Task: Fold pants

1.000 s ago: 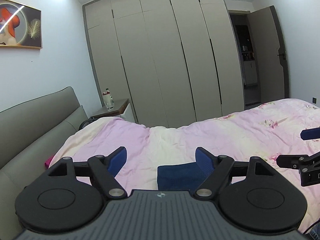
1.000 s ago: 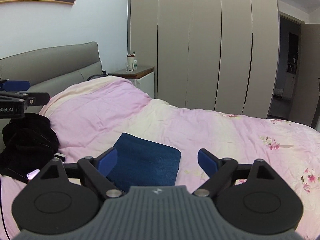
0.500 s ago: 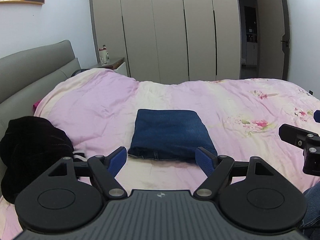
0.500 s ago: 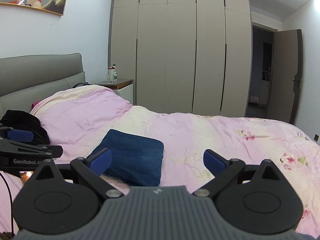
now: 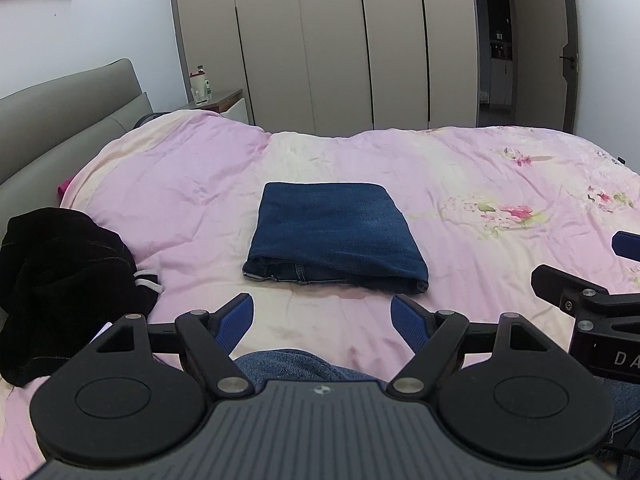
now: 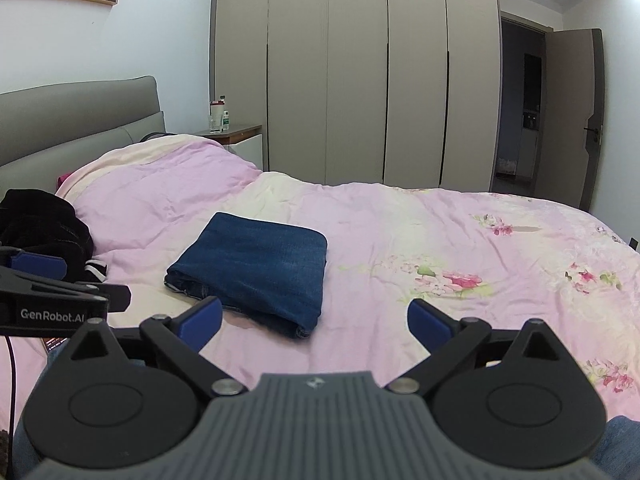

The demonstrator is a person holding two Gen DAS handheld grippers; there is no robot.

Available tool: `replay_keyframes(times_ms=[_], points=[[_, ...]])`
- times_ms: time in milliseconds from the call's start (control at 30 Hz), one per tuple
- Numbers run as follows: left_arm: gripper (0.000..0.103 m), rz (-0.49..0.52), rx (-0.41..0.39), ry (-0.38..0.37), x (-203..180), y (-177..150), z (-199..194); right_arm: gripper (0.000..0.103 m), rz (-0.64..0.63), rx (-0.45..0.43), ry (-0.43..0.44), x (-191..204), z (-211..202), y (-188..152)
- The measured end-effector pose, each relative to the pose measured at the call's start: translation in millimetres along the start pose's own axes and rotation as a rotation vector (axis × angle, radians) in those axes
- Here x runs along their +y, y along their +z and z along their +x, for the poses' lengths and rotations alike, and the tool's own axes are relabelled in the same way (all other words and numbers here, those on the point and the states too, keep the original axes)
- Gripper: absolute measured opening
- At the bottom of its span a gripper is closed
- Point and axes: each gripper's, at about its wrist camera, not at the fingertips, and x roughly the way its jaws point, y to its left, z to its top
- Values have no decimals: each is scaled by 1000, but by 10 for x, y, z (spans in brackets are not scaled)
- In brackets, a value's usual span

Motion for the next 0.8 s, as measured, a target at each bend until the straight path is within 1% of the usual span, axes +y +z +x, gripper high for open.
replay_keyframes(times_ms=[800], points=[[92,3,-6,2,22,39,-4,95,27,4,17,-69,9,5]])
